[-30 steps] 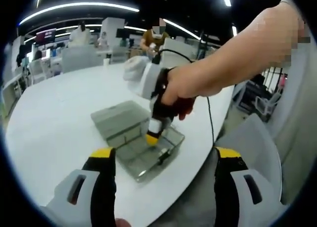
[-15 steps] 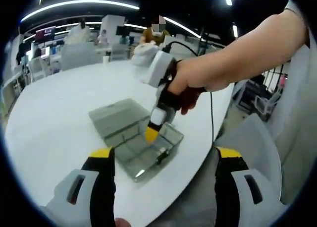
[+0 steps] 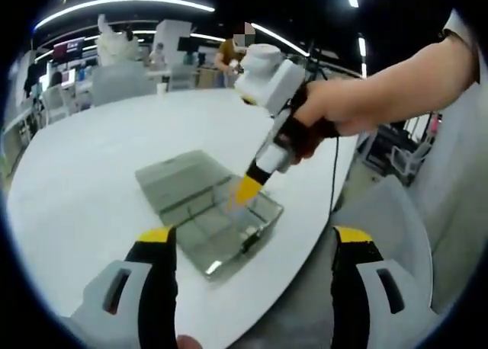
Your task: Insert the divider into the dual guide fixture by aligning both edges with the guide slots and pushing it downward to the bottom, including one-sided entry, uneven engagement, binding, and posture correction.
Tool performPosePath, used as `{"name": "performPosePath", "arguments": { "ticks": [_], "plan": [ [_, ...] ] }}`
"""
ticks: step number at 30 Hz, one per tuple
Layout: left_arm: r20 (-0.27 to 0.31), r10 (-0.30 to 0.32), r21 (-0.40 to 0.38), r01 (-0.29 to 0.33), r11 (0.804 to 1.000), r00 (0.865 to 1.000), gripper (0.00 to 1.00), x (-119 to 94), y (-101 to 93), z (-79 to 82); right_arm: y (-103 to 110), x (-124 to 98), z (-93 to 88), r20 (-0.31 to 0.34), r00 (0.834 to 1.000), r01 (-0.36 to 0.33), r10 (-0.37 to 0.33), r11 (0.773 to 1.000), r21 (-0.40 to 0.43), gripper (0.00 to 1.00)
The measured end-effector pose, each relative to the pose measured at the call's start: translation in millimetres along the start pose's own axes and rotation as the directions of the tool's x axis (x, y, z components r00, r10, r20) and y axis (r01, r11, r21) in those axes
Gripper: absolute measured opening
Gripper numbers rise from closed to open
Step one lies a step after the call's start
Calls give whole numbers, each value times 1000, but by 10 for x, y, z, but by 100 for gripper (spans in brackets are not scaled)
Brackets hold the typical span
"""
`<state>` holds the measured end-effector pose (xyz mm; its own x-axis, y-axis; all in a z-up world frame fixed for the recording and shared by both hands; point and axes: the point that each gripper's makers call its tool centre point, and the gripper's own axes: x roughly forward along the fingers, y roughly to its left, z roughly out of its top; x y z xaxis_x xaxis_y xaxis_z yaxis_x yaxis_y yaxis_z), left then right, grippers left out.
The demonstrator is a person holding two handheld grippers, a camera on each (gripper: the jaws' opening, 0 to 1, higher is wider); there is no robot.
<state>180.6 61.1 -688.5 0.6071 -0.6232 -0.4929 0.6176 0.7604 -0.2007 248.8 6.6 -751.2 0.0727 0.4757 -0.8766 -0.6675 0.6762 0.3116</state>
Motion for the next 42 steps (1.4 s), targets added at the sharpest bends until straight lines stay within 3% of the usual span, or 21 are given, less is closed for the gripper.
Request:
{"name": "performPosePath", "arguments": {
  "ticks": [9, 16, 26, 37, 42],
  "plan": [
    [-20, 0, -4, 0, 1000, 1000, 82, -32, 28, -35, 28, -148, -21, 121, 991, -35, 49, 993, -114, 3],
    [-43, 4, -15, -4, 1000, 999, 82, -52, 22, -99, 22, -232, -87, 208, 974, -52, 91, 981, -188, 7],
    [-88, 17, -47, -21, 999, 996, 83, -60, 113, -169, 0, -395, 23, 316, 935, -71, 162, 958, -279, 17],
    [-137, 52, -70, -63, 996, 989, 81, -142, 293, -258, 127, -537, -44, 387, 896, -79, 218, 936, -343, 32],
    [-156, 87, -96, -103, 990, 984, 79, -209, 469, -290, 182, -590, -72, 415, 880, -75, 232, 929, -362, 37]
  ]
}}
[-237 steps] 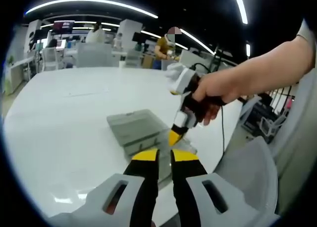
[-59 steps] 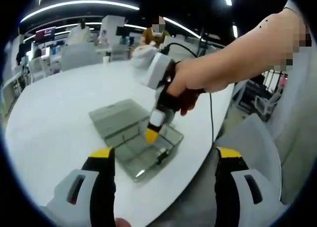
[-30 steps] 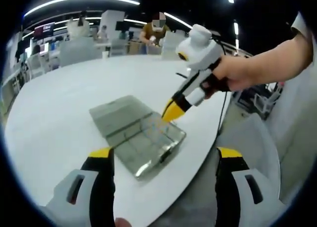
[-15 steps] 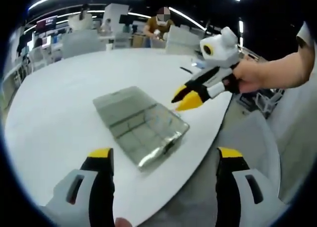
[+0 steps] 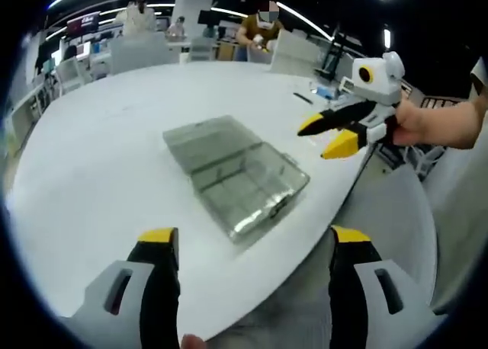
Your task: Insert the divider into the dual guide fixture by aligning both edges with the guide slots and pushing it downward to the bottom, including one-sided entry, uneven engagement, binding, and posture correction.
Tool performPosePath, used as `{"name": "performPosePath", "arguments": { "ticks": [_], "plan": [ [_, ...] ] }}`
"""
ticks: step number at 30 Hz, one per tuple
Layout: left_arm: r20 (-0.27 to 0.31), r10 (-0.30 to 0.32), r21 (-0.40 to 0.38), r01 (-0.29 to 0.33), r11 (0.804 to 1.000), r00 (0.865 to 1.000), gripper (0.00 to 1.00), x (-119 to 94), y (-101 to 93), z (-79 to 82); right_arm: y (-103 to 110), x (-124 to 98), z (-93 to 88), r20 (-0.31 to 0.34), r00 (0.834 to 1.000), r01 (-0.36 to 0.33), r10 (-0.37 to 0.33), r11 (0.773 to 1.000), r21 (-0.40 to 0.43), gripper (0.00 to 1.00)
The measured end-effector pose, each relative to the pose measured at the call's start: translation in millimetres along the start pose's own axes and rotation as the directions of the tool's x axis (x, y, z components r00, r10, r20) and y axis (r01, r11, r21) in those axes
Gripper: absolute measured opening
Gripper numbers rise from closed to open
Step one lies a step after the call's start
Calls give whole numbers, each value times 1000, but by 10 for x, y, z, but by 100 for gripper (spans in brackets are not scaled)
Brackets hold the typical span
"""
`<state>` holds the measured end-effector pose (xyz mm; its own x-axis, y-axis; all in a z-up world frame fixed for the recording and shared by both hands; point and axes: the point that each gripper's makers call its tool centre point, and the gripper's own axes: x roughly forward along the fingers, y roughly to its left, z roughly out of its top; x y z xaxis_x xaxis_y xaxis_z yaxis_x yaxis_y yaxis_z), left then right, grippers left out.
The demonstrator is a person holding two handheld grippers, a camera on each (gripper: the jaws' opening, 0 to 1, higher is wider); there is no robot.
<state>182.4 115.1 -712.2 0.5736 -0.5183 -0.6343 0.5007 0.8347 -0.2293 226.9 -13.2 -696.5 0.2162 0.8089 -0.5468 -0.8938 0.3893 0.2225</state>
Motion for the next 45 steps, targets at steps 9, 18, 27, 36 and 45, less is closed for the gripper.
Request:
{"name": "performPosePath", "arguments": {
  "ticks": [9, 18, 27, 36, 45],
  "plan": [
    [-46, 72, -35, -74, 997, 996, 75, -24, 331, -71, 18, -66, -54, 17, 1000, 2, -2, 1000, -10, 45],
    [-101, 121, -81, -130, 988, 987, 72, -20, 551, -151, 20, -119, -28, 44, 999, 5, -4, 1000, -20, 51],
    [-181, 176, -122, -200, 972, 968, 68, 21, 795, -273, 19, -162, -39, 38, 999, 10, -8, 999, -50, 55],
    [-236, 201, -146, -239, 960, 951, 63, 68, 934, -364, -8, -184, -31, 38, 999, 17, -14, 998, -68, 56],
    [-274, 226, -166, -277, 947, 935, 60, 77, 1036, -444, -24, -191, -40, 30, 999, 20, -17, 997, -81, 57]
  ]
}}
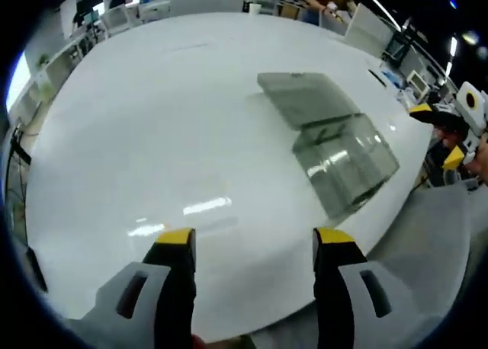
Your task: Insert the divider into the dual guide fixture by aligning both edges with the guide slots and pushing it downward to the bottom, including one-sided entry, uneven engagement, binding, and posture correction.
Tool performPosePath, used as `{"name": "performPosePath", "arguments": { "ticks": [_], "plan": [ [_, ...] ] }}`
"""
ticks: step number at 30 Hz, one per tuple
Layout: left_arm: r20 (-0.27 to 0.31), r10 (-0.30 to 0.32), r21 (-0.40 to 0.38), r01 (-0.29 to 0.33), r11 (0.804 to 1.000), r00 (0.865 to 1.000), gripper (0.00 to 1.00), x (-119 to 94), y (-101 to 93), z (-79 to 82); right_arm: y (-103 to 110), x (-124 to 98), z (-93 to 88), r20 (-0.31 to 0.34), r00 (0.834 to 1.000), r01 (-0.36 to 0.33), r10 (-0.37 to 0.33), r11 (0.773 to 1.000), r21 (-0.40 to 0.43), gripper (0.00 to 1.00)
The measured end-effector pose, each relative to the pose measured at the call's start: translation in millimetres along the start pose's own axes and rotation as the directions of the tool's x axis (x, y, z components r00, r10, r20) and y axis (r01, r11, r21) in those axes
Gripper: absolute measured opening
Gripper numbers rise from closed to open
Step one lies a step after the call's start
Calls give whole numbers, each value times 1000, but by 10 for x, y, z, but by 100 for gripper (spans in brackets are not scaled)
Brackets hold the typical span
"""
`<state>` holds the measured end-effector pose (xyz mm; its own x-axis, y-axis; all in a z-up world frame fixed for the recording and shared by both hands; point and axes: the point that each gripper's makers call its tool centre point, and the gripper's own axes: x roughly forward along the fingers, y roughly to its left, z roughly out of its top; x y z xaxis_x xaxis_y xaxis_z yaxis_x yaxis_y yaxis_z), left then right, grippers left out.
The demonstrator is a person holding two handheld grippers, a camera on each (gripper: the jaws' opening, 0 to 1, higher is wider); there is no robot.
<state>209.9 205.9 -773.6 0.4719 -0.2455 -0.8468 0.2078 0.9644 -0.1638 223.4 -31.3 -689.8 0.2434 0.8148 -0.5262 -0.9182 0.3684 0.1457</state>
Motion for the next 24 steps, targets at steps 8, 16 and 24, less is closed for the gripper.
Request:
{"name": "performPosePath", "arguments": {
  "ticks": [8, 16, 24],
  "plan": [
    [-27, 31, -39, -32, 999, 999, 56, 41, 109, -34, -5, -7, -8, -4, 1000, 5, -5, 1000, -7, 58],
    [-72, 69, -54, -73, 996, 995, 52, 111, 180, -45, -3, -12, -18, -10, 1000, 6, -6, 1000, -8, 58],
    [-109, 91, -68, -99, 993, 990, 50, 170, 223, -44, -14, -29, -15, -14, 1000, 9, -9, 1000, -13, 58]
  ]
}}
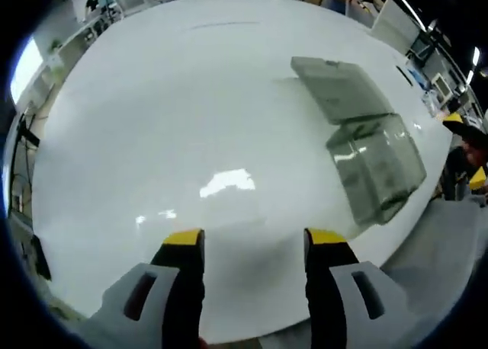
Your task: Insert the divider into the dual guide fixture by aligning both edges with the guide slots and pushing it downward to the bottom, including one-sided entry, uneven engagement, binding, and posture correction.
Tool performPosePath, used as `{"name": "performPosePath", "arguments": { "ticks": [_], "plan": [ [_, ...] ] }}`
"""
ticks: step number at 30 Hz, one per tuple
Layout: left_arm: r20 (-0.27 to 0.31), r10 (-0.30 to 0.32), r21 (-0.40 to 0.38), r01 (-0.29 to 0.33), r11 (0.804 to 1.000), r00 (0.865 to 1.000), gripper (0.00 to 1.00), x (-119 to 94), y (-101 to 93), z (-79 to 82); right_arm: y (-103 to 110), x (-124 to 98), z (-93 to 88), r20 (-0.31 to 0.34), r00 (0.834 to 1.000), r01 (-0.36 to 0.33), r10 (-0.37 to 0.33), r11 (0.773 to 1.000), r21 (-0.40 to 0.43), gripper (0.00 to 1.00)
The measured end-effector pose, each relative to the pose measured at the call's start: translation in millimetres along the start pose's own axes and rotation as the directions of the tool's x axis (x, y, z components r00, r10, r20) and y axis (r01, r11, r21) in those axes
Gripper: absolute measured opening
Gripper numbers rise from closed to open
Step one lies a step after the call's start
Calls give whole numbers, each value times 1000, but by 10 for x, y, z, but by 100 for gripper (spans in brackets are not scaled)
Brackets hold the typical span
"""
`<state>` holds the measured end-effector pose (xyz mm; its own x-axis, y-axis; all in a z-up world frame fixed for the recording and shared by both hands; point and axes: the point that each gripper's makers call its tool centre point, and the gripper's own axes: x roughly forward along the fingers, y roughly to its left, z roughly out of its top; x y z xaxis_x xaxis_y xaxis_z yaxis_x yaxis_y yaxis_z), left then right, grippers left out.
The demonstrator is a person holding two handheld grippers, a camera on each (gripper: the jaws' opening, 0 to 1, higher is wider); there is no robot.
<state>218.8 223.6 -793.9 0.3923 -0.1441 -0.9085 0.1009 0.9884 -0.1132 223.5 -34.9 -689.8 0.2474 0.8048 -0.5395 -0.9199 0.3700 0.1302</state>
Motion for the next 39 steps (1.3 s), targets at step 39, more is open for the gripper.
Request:
{"name": "performPosePath", "arguments": {
  "ticks": [39],
  "plan": [
    [-86, 86, -51, -91, 995, 993, 43, 165, 157, -8, -89, -5, -16, -2, 1000, 15, -15, 1000, 9, 58]
  ]
}}
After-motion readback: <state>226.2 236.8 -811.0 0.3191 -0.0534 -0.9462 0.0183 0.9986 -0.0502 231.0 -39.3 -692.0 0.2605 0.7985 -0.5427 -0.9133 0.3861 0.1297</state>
